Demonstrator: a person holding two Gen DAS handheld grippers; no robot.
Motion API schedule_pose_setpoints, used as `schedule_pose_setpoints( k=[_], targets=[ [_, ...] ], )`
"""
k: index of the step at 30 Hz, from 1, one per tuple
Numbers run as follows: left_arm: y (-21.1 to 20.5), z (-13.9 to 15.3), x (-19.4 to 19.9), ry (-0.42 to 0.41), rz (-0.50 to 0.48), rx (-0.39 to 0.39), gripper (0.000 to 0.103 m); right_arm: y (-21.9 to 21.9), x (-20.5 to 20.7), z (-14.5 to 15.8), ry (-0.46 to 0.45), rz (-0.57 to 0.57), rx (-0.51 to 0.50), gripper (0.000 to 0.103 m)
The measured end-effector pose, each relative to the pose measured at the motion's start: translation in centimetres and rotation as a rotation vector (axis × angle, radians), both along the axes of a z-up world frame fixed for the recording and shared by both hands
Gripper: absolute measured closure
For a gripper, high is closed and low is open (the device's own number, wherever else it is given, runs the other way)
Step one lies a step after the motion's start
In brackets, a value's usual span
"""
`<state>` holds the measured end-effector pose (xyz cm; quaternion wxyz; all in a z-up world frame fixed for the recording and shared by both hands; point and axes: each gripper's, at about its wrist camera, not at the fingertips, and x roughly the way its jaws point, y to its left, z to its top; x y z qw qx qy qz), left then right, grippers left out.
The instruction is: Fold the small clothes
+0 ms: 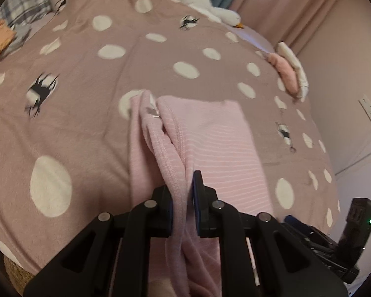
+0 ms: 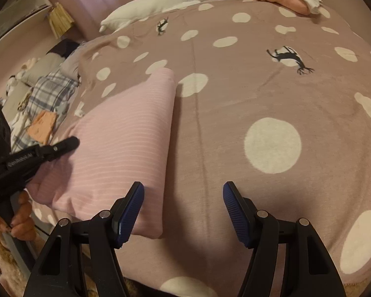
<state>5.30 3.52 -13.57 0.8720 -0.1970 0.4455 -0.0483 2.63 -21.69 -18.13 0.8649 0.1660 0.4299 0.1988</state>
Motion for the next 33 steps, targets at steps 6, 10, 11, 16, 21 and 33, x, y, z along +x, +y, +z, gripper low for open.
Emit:
schedule_pose_setpoints(
  k=[6, 10, 11, 16, 21, 33],
  targets=[
    [0.2, -2.2, 0.5, 0.061, 0.026, 0.009, 0.085, 0.8, 0.1, -0.1, 0.003, 0.027, -0.009, 0.037],
    [-0.1, -1.4, -0.3, 0.058, 0.006, 0.050, 0.078, 1.0, -0.1, 0.0, 0.000, 0.031, -0.019, 0.037],
    [-0.1, -1.2, -0.5, 0.058, 0.001, 0.056, 0.077, 1.0, -0.2, 0.1, -0.006, 0.033, -0.025, 0.037],
    [0.8, -1.7, -2.1, 0.073, -0.008, 0.046, 0.055, 1.5, -0.3, 0.2, -0.015, 0.052, -0.033, 0.037],
    [1.6, -2.8, -3.4, 0.082, 0.015, 0.066, 0.046, 2.4, -0.3, -0.5, 0.011, 0.075, -0.049, 0.037],
    [4.4, -2.6, -1.5, 0.114, 0.033, -0.068, 0.027, 3.1, 0.6, 0.4, -0.011, 0.082, -0.065, 0.029]
  ],
)
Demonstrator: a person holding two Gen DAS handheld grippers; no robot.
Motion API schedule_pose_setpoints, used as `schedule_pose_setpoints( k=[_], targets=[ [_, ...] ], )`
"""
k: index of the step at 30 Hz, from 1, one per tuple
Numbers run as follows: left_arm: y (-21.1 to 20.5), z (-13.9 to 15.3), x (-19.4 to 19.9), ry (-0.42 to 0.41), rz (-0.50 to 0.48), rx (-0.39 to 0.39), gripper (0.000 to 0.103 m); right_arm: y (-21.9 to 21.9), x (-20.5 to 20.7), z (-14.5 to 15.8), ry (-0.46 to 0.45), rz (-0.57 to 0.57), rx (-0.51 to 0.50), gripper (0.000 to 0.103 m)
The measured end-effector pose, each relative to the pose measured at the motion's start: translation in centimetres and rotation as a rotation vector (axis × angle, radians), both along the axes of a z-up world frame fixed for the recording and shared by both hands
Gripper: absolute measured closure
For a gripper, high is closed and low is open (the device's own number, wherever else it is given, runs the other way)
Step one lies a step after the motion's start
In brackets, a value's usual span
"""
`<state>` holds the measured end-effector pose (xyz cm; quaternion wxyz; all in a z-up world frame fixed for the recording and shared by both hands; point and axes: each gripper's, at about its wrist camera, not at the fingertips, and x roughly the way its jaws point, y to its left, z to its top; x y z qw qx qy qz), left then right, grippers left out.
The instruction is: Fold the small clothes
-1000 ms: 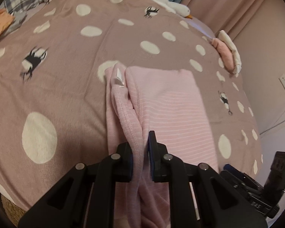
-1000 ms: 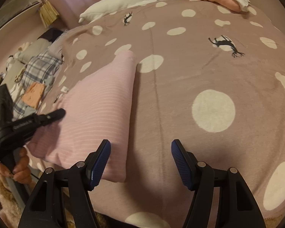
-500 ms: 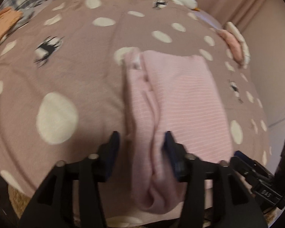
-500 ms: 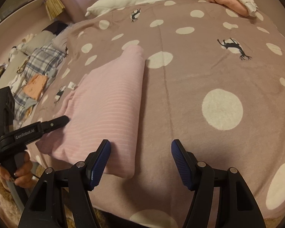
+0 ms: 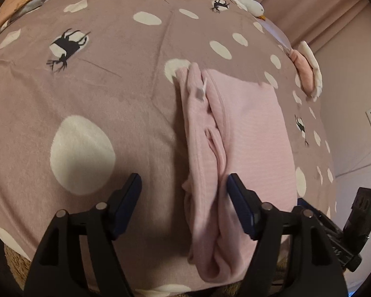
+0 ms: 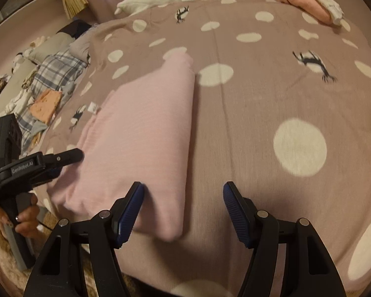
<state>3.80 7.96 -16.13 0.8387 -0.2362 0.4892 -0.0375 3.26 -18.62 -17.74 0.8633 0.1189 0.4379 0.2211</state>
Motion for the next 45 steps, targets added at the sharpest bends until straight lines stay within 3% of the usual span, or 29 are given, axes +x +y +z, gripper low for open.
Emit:
schedule_pose_setpoints(
  k=[2, 6, 10, 14, 16, 17, 18, 19, 24, 27, 34, 39, 45],
  targets=[
    [-0.3, 0.1, 0.3, -0.008, -0.005, 0.008, 0.024, 0.4, 0.7, 0.4, -0.012, 0.007, 0.005, 0.019],
    [-0.9, -0.6, 1.4, -0.001, -0.033, -0.004, 0.015, 1.4, 3.1, 1.0, -0.028, 0.030, -0.001, 0.018],
    [-1.0, -1.7, 2.8, 0.027, -0.042, -0.018, 0.014, 2.8, 5.0, 0.3, 0.018, 0.080, 0.037, 0.018],
    [-1.1, -1.8, 3.3, 0.023, -0.073, -0.068, 0.019, 3.9, 6.6, -0.9, 0.072, 0.113, 0.057, 0.018],
    [-1.5, -2.1, 3.6, 0.026, -0.082, -0.078, 0.036, 4.3, 7.0, -1.3, 0.088, 0.131, 0.073, 0.019],
    [-1.6, -2.1, 3.6, 0.021, -0.089, -0.096, 0.045, 4.4, 7.1, -1.4, 0.090, 0.136, 0.083, 0.023],
    [-1.9, -2.2, 3.7, 0.017, -0.105, -0.133, 0.066, 4.6, 7.1, -1.5, 0.088, 0.142, 0.092, 0.034],
    [-2.2, -2.3, 3.7, 0.017, -0.104, -0.161, 0.068, 4.5, 7.2, -1.5, 0.089, 0.145, 0.094, 0.041],
    [-4.1, -0.3, 3.0, -0.053, -0.097, -0.045, 0.075, 4.4, 6.9, -0.9, 0.067, 0.162, 0.097, 0.070],
    [-5.0, 1.5, 2.7, -0.105, -0.106, -0.041, 0.075, 3.6, 6.5, 0.5, 0.040, 0.163, 0.105, 0.072],
    [-8.5, 4.8, 3.7, -0.243, -0.139, -0.062, 0.075, -1.1, 6.0, 4.7, -0.117, 0.098, 0.116, 0.072],
    [-11.3, 4.4, 5.1, -0.242, -0.167, -0.049, 0.075, -3.9, 6.9, 4.3, -0.121, 0.044, 0.098, 0.072],
    [-13.2, 2.2, 7.0, -0.173, -0.188, -0.002, 0.075, -5.2, 8.0, 1.7, -0.053, 0.011, 0.088, 0.072]
  ],
)
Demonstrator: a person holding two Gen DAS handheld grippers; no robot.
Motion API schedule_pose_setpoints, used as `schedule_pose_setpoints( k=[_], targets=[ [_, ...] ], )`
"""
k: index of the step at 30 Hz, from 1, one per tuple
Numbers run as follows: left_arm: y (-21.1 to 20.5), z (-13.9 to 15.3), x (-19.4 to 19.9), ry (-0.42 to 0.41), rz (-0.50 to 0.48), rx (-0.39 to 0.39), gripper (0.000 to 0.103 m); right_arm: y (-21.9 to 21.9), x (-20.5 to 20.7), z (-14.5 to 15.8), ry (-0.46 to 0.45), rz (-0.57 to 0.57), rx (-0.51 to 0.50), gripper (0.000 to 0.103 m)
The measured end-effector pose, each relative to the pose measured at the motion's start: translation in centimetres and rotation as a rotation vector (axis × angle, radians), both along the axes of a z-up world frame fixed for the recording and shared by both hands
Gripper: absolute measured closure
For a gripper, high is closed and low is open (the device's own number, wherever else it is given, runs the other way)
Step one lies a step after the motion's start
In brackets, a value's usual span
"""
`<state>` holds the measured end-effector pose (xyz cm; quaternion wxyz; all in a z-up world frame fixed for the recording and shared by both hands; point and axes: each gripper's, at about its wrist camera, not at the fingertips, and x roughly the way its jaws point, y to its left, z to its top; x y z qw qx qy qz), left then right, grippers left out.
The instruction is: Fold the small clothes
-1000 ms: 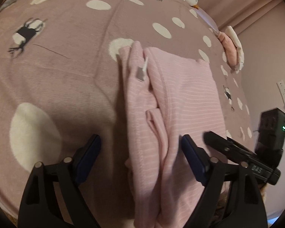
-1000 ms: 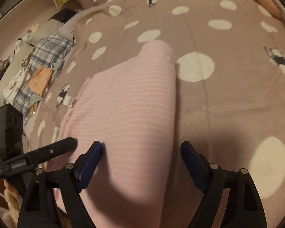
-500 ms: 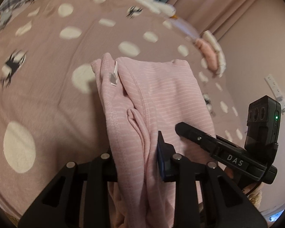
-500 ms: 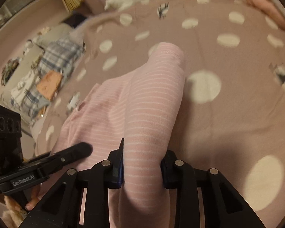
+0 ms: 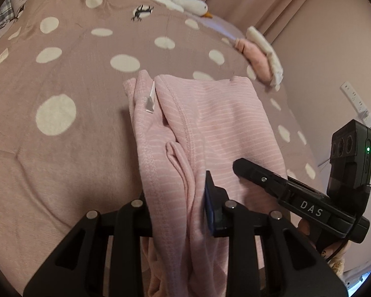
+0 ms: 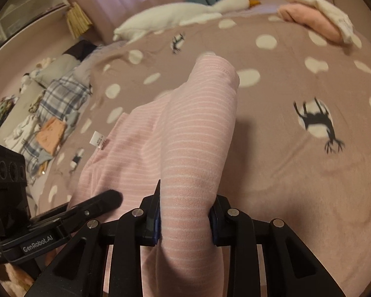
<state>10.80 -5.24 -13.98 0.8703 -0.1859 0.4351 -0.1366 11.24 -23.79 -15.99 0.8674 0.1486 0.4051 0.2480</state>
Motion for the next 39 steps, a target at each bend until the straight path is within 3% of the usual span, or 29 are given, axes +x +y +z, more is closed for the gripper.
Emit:
schedule_pose_setpoints(
  k=[6, 11, 13, 17, 18, 21, 24, 26, 32, 39],
  targets=[
    [-0.5, -2.3, 1.1, 0.082, 0.024, 0.040, 0.073, 0.7, 0.9, -2.1, 0.075, -0.001, -0.030, 0.072],
    [-0.5, -2.3, 0.7, 0.085, 0.043, 0.062, 0.063, 0.1, 1.2, -2.8, 0.119, -0.008, -0.005, 0.063],
    [-0.2, -2.0, 0.2, 0.078, 0.067, 0.090, 0.051, -0.2, 0.9, -2.6, 0.119, -0.036, -0.032, 0.045],
    [0.4, -0.5, -1.0, 0.041, 0.083, 0.085, 0.035, -1.2, -0.3, -1.5, 0.061, -0.114, -0.082, 0.023],
    [0.5, -0.1, -1.4, 0.032, 0.083, 0.082, 0.027, -1.5, -0.7, -1.1, 0.045, -0.128, -0.085, 0.017],
    [0.8, 1.9, -2.8, -0.025, 0.099, 0.101, 0.016, -2.4, -2.3, 0.0, -0.001, -0.169, -0.099, 0.014],
    [0.9, 3.5, -4.3, -0.080, 0.118, 0.128, 0.009, -2.9, -3.5, 1.0, -0.035, -0.192, -0.082, 0.001],
    [0.9, 4.6, -5.4, -0.100, 0.121, 0.164, 0.000, -3.0, -4.5, 2.0, -0.071, -0.191, -0.067, 0.001],
    [0.9, 6.6, -8.3, -0.172, 0.122, 0.237, 0.000, -3.3, -7.6, 4.6, -0.151, -0.224, -0.063, 0.001],
    [1.2, 6.6, -10.1, -0.177, 0.131, 0.298, 0.000, -3.0, -10.4, 6.2, -0.228, -0.305, -0.126, 0.001]
  ],
)
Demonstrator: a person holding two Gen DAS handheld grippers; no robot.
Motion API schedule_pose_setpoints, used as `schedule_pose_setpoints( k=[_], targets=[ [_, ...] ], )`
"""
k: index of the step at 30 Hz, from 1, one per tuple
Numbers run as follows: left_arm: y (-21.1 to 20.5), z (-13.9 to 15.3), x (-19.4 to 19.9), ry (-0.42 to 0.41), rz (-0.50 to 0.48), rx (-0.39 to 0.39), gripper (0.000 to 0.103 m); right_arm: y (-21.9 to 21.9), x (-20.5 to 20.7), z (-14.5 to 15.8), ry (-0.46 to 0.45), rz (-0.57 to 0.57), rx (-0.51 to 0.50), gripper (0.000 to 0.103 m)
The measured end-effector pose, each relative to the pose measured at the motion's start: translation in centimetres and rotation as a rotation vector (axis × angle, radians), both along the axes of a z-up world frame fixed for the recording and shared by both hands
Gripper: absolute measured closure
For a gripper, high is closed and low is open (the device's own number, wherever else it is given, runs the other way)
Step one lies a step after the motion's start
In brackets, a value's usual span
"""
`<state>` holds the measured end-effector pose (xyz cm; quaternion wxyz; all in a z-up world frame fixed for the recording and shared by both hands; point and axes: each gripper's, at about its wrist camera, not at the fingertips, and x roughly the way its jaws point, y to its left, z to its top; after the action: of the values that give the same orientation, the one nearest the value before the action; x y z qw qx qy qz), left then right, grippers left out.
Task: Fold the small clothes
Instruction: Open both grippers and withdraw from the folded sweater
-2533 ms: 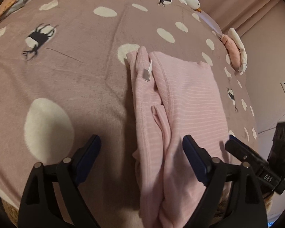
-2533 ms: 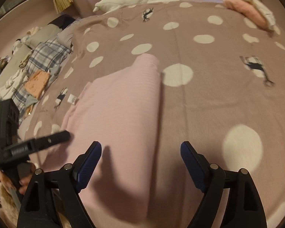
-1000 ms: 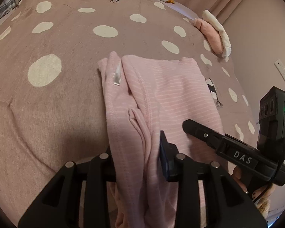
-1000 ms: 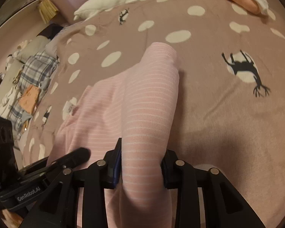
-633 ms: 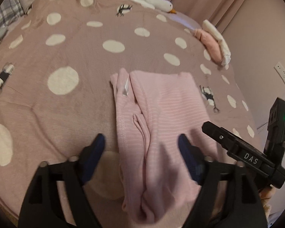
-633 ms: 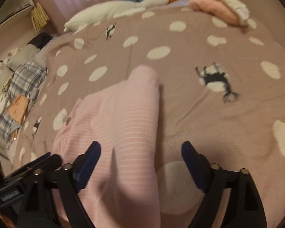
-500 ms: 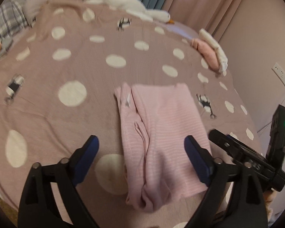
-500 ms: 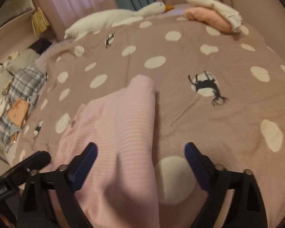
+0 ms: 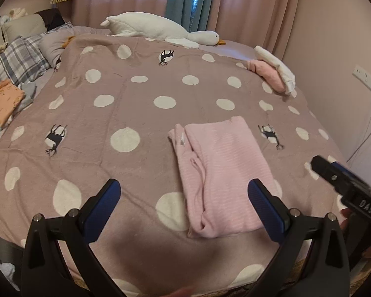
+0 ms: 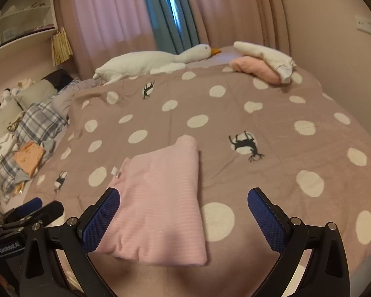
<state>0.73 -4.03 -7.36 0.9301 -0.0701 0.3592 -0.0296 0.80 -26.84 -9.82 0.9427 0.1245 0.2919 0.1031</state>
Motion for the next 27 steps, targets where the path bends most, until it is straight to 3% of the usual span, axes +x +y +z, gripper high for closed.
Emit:
schedule_pose_setpoints(
  k=[27],
  targets=[
    [-0.2, -0.9, -1.0, 0.020, -0.013, 0.023, 0.000, 1.9, -1.3, -0.4, 0.034, -0.008, -0.029, 0.001]
  ],
)
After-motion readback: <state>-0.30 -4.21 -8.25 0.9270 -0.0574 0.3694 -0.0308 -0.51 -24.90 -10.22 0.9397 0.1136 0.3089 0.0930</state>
